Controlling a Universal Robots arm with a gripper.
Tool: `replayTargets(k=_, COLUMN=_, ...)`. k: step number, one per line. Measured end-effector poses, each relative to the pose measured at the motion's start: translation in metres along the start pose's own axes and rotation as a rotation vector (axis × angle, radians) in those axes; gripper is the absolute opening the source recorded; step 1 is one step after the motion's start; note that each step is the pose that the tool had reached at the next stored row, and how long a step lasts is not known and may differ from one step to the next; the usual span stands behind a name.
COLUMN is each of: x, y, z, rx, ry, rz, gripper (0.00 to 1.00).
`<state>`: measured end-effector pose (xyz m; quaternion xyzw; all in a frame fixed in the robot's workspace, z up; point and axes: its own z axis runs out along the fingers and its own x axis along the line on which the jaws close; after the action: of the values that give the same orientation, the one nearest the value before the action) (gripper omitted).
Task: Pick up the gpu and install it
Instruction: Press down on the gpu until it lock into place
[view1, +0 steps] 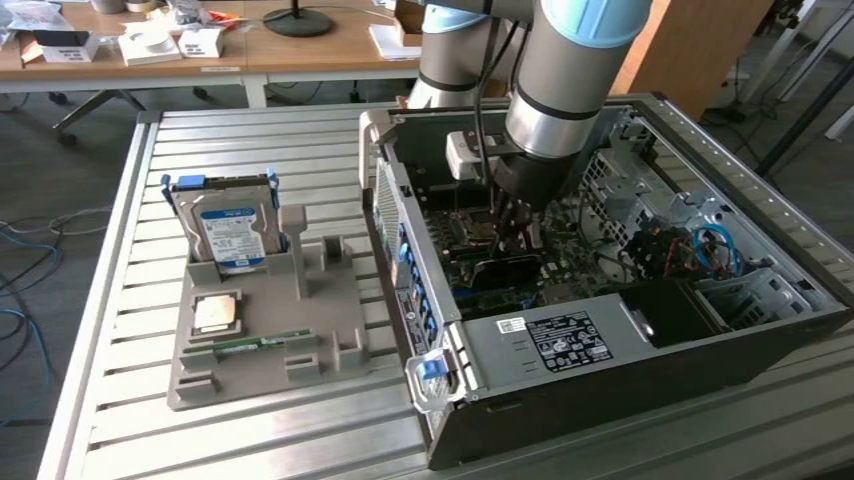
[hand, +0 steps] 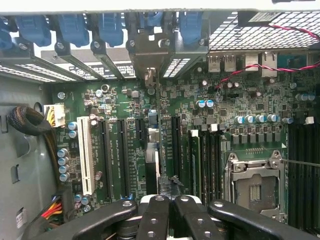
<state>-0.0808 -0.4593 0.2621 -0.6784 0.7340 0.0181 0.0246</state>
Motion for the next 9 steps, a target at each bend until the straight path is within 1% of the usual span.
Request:
replayTargets(k=3, x=0.0002, y=0.0001, z=0.0006, rx=-0.0004, ry=0.0008, rz=0.000, gripper=0.11)
replayTargets(k=9, x=0.0002, y=0.0001, z=0.0018, rx=-0.0002, ry=0.0005, rz=0.000, gripper=0.11)
